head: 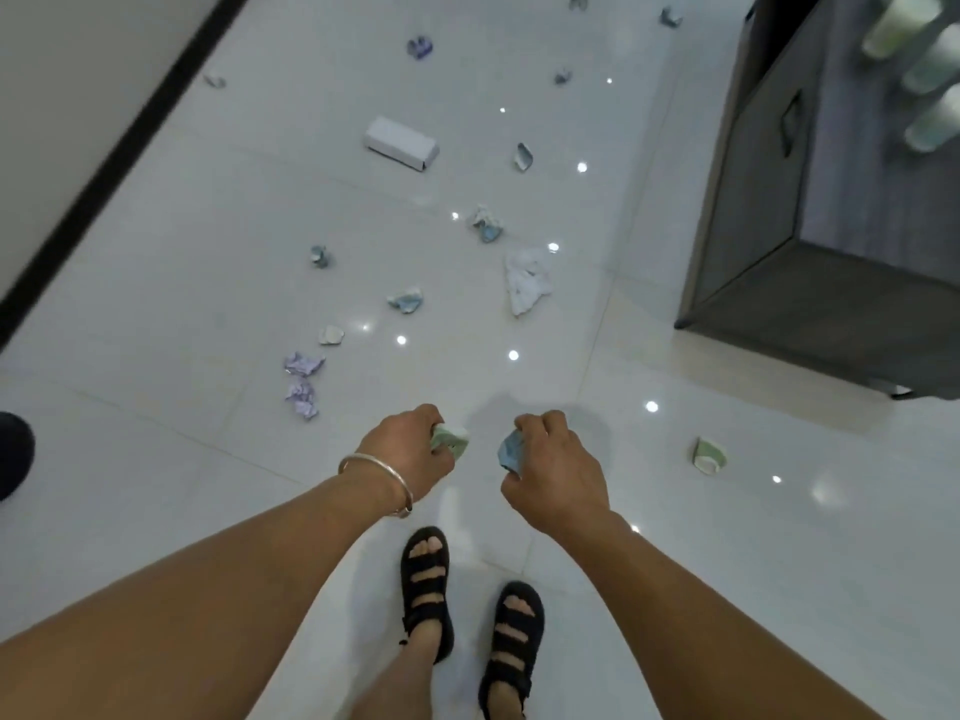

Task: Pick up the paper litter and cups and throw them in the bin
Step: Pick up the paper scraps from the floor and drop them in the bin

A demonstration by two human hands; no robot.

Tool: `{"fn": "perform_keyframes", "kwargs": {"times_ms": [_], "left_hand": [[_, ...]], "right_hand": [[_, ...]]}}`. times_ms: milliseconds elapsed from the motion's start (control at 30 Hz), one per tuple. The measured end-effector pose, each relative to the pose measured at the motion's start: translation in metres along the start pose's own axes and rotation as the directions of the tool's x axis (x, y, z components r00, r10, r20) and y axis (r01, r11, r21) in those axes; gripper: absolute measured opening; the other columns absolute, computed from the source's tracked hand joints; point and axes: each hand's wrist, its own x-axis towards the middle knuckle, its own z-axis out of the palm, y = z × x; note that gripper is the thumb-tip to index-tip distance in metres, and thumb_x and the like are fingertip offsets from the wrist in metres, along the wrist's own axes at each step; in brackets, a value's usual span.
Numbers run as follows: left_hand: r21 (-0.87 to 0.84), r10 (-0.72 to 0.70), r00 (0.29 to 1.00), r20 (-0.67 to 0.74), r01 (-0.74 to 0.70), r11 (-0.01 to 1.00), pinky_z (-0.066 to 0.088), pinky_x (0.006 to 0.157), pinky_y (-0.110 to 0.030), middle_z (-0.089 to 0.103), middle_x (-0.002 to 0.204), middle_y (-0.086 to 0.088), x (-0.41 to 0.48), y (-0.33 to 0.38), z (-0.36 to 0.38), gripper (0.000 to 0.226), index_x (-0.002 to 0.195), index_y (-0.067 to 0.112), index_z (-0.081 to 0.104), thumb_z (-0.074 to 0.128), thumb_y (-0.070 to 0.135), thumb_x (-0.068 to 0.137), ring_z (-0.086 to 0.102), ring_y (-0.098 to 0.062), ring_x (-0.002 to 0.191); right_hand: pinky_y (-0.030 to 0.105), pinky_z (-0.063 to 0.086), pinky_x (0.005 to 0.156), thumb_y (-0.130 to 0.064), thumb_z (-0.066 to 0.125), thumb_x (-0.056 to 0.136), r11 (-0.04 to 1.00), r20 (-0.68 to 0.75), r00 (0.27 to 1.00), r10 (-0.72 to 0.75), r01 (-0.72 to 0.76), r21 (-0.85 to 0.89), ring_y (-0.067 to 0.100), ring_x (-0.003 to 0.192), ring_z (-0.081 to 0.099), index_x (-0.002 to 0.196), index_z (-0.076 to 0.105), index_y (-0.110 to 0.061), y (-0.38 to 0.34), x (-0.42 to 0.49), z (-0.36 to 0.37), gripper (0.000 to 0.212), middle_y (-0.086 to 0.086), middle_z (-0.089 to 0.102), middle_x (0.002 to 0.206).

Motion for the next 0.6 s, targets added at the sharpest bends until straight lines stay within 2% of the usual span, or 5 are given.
{"fn": "perform_keyframes", "kwargs": {"times_ms": [233,433,600], "left_hand": [[-0.112,-0.097,0.974,-0.202,0.075,0.991,0.037,0.057,-0.027,0.059,0.081,-0.002,-0.084,-0.006,-0.089,0.023,0.104,0.016,0.057,0.056,0.029,0.085,0.056,-0.023,0.073],[-0.253,-0.247,0.922,-0.298,0.174,0.952,0.044,0.069,-0.029,0.064,0.094,-0.007,-0.161,-0.037,-0.127,0.025,0.105,0.018,0.058,0.058,0.031,0.084,0.058,-0.027,0.086],[-0.365,-0.392,0.848,-0.358,0.259,0.894,0.039,0.063,-0.027,0.062,0.090,-0.004,-0.230,-0.088,-0.154,0.025,0.106,0.020,0.057,0.058,0.032,0.084,0.055,-0.024,0.078]], "right_hand": [[0.028,0.042,0.074,-0.031,0.064,0.083,0.975,-0.044,0.979,-0.200,0.195,-0.106,0.023,0.100,0.053,0.136,0.042,-0.019,-0.090,-0.028,-0.082,0.058,0.004,0.045,0.125],[0.028,0.038,0.071,-0.030,0.064,0.079,0.935,0.037,0.948,-0.316,0.318,-0.158,0.025,0.101,0.054,0.136,0.042,-0.019,-0.165,-0.061,-0.112,0.062,0.004,0.044,0.126],[0.029,0.039,0.068,-0.030,0.061,0.081,0.859,0.133,0.896,-0.423,0.443,-0.254,0.025,0.098,0.054,0.133,0.043,-0.017,-0.235,-0.086,-0.106,0.057,0.005,0.043,0.123]]}}
